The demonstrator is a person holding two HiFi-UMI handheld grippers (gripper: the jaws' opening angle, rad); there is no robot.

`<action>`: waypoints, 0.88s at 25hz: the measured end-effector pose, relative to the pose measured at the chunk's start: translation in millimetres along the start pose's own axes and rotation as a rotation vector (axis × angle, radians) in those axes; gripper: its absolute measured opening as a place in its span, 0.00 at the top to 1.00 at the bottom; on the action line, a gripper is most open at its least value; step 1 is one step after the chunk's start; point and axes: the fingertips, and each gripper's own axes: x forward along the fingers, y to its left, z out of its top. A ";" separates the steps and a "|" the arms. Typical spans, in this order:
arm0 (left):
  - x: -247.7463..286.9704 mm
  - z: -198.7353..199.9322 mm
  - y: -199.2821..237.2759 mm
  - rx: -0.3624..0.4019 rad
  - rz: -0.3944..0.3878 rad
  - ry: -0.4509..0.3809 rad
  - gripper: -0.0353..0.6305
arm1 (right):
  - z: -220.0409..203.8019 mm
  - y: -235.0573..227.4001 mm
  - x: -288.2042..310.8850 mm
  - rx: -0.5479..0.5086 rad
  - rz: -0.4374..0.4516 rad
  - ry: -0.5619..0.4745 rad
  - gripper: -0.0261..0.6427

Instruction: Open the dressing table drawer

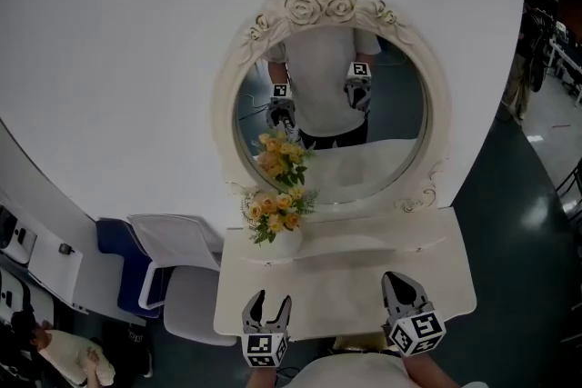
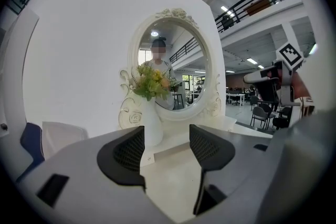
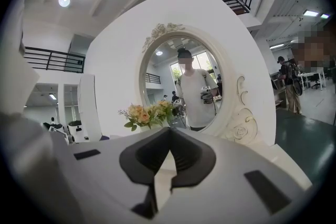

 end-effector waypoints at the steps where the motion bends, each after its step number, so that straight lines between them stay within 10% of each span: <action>1: 2.0 -5.1 0.4 0.003 -0.002 0.012 0.54 | 0.0 -0.3 0.5 0.000 -0.002 0.001 0.95; 22: 58.6 -83.8 25.9 -0.016 -0.034 0.194 0.54 | -5.6 -5.1 -1.0 0.004 -0.059 0.021 0.95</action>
